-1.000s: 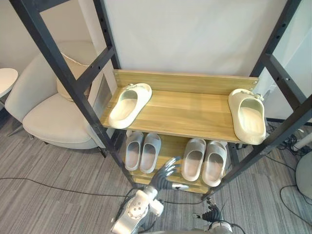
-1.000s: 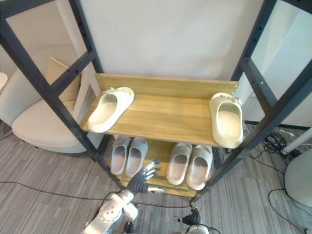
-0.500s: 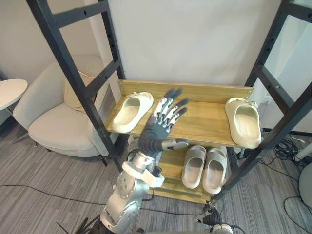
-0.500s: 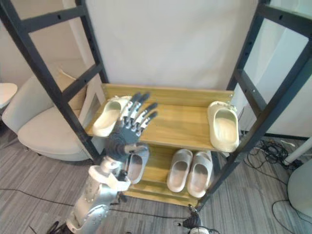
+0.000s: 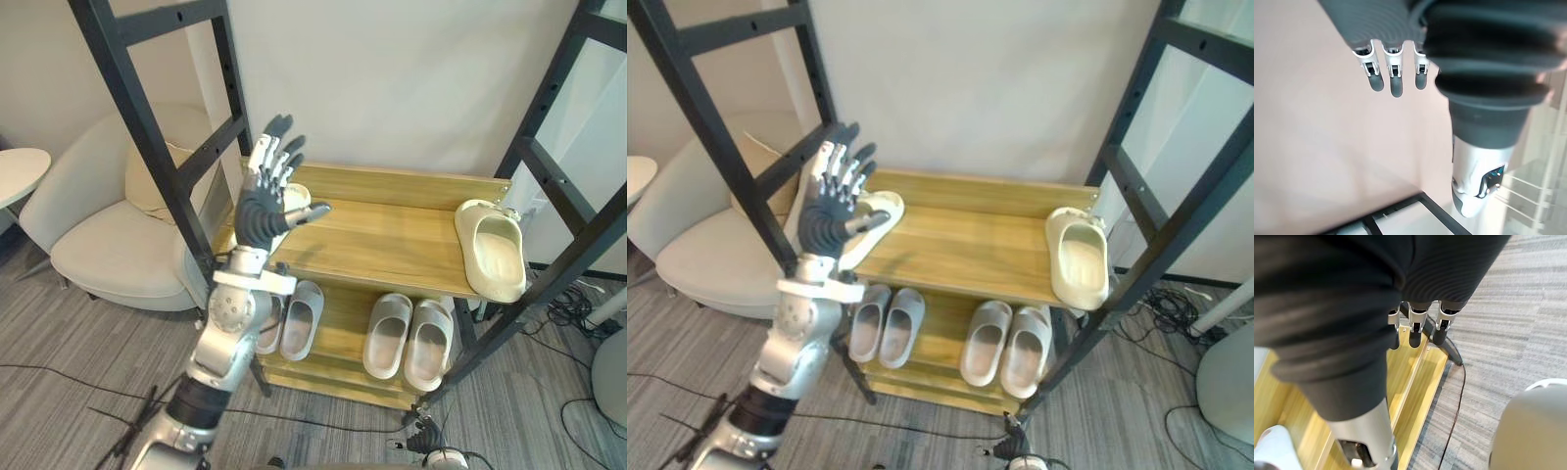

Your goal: Organize the slippers on the shoe rack

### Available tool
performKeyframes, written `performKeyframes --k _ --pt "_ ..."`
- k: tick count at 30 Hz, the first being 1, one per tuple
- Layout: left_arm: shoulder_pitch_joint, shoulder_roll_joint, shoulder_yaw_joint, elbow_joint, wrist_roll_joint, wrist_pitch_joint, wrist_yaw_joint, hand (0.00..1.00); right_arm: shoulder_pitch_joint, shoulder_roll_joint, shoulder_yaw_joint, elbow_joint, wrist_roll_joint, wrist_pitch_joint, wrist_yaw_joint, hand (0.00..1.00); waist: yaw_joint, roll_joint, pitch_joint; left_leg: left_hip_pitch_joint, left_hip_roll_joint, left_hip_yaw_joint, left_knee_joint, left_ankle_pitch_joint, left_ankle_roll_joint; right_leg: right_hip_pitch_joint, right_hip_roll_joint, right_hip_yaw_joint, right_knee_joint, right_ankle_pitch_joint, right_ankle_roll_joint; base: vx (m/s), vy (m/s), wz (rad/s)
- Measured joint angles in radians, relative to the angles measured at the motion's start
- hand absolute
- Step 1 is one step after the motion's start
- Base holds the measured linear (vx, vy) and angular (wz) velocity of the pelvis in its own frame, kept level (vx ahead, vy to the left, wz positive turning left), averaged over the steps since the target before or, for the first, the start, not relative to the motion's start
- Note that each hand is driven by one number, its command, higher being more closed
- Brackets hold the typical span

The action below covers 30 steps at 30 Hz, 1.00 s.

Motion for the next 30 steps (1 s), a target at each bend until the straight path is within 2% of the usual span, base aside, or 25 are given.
performKeyframes --k 6,11,26,30 --pt "-0.068 0.143 0.072 0.116 0.035 0.033 0.0 0.0 0.007 -0.005 -0.001 -0.012 0.0 0.002 0.01 0.0 -0.001 -0.001 0.001 -0.006 -0.001 0.003 0.0 -0.005 0.006 -0.013 0.0 0.012 0.001 -0.001 0.0 0.02 0.009 -0.05" --pt "-0.087 0.241 0.076 0.117 0.077 0.05 -0.01 0.0 0.033 -0.005 -0.006 -0.058 0.0 0.005 0.027 0.0 -0.001 -0.002 0.0 -0.02 -0.002 0.007 0.0 -0.006 0.006 -0.033 -0.001 0.017 0.007 -0.002 -0.001 0.0 0.001 -0.01" --pt "-0.177 0.252 0.023 0.237 0.285 0.116 -0.076 0.0 0.087 -0.004 -0.004 -0.133 0.0 0.007 0.046 0.0 0.0 -0.01 -0.019 -0.036 0.0 0.022 0.003 -0.008 0.002 -0.067 -0.004 0.029 0.042 -0.016 -0.005 0.01 0.001 -0.02" --pt "-0.19 0.252 0.013 0.294 0.341 0.132 -0.091 0.0 0.105 -0.004 0.0 -0.167 0.0 0.007 0.046 0.0 -0.009 -0.01 -0.019 -0.036 0.001 0.027 0.003 -0.008 0.002 -0.069 -0.005 0.034 0.05 -0.017 -0.006 0.01 0.002 -0.03"
